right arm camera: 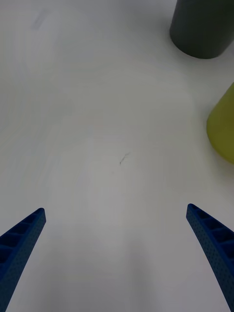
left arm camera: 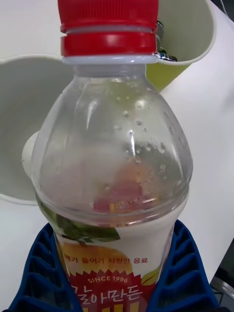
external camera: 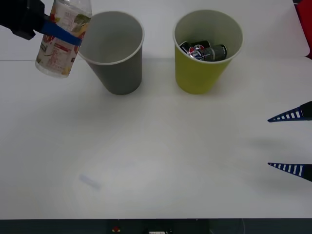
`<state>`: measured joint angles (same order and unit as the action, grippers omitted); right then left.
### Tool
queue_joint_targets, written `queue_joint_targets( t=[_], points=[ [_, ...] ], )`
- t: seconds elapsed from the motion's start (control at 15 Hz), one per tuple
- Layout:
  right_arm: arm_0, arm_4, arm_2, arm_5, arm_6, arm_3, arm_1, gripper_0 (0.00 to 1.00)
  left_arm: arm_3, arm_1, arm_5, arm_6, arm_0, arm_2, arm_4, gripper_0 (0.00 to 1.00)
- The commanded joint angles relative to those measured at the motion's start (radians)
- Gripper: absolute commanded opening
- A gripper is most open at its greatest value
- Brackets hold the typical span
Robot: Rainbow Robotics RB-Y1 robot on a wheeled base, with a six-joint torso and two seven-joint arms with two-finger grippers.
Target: Put the can into the green bin and the plastic bottle into the gray bin
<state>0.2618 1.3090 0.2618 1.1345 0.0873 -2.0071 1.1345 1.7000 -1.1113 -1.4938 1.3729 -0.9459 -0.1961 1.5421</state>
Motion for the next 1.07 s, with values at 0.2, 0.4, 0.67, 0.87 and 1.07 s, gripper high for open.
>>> queue_joint_targets(
  t=[0.2,0.4,0.67,0.87,1.07],
  points=[
    [0.000,0.000,0.000,0.000,0.000,0.000,0.000,1.00,-0.220,0.105,0.089,-0.002,-0.212,-0.203,0.102,0.00],
    [0.000,0.000,0.000,0.000,0.000,0.000,0.000,1.00,-0.346,0.202,0.135,-0.002,-0.295,-0.267,0.210,0.00],
    [0.000,0.000,0.000,0.000,0.000,0.000,0.000,1.00,-0.487,0.272,0.211,-0.003,-0.378,-0.358,0.270,0.00],
    [0.000,0.000,0.000,0.000,0.000,0.000,0.000,1.00,-0.527,0.292,0.234,-0.029,-0.384,-0.364,0.273,0.00],
    [0.000,0.000,0.000,0.000,0.000,0.000,0.000,1.00,-0.527,0.292,0.234,-0.041,-0.384,-0.364,0.270,0.80]
  ],
)
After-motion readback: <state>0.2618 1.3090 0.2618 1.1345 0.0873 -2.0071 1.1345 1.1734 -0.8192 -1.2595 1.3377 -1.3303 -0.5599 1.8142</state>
